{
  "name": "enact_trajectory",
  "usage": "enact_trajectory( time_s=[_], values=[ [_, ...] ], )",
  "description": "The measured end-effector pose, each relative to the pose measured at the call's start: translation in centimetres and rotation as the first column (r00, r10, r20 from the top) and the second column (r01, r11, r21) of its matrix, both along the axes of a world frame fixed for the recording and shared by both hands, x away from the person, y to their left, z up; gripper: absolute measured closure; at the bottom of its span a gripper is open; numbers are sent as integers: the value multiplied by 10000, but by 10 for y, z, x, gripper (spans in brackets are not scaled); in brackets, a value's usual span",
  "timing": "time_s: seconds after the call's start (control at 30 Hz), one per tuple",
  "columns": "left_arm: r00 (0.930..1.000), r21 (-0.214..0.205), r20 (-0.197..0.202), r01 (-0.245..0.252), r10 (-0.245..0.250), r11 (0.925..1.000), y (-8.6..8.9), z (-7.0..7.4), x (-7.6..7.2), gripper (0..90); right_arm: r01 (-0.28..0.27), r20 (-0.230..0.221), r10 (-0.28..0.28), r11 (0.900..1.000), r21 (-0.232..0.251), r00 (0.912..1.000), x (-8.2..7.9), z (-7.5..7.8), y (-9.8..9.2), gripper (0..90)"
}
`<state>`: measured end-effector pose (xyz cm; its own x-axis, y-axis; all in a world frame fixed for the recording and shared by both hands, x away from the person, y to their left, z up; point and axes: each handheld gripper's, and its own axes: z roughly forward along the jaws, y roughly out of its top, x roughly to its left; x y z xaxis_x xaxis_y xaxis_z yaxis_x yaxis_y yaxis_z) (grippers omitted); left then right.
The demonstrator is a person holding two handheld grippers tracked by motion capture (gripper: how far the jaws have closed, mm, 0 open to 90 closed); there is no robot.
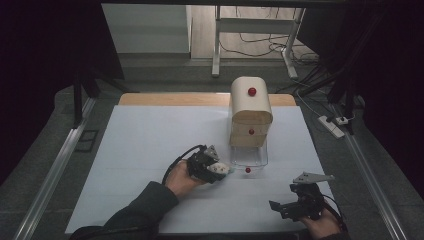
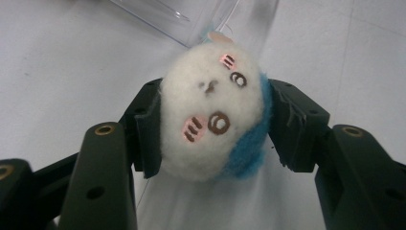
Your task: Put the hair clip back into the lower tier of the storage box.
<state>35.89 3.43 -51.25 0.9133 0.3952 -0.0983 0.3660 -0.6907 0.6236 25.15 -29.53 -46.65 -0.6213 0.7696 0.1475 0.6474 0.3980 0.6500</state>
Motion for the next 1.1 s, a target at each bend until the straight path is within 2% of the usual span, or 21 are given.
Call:
enact_trajectory(
  time_s=[0.43, 0.77, 0.97, 1.1],
  values=[
    [10000, -379, -21, 21, -22, 9993, 9, 16, -4, 440, 2, 0, -2, 10000, -7, 10000, 0, 0, 0, 0],
    [10000, -491, 23, 83, -82, 9988, 11, 26, -8, 440, 1, -1, -1, 10000, 18, 10000, 0, 0, 0, 0],
    [9996, -502, 168, 237, -229, 9985, 13, 38, -9, 440, 13, -14, -13, 10000, -2, 10000, 0, 0, 0, 0],
    [9996, -725, 258, 148, -130, 9973, 14, 44, -9, 441, 18, -21, -18, 10000, 9, 10000, 0, 0, 0, 0]
  ],
)
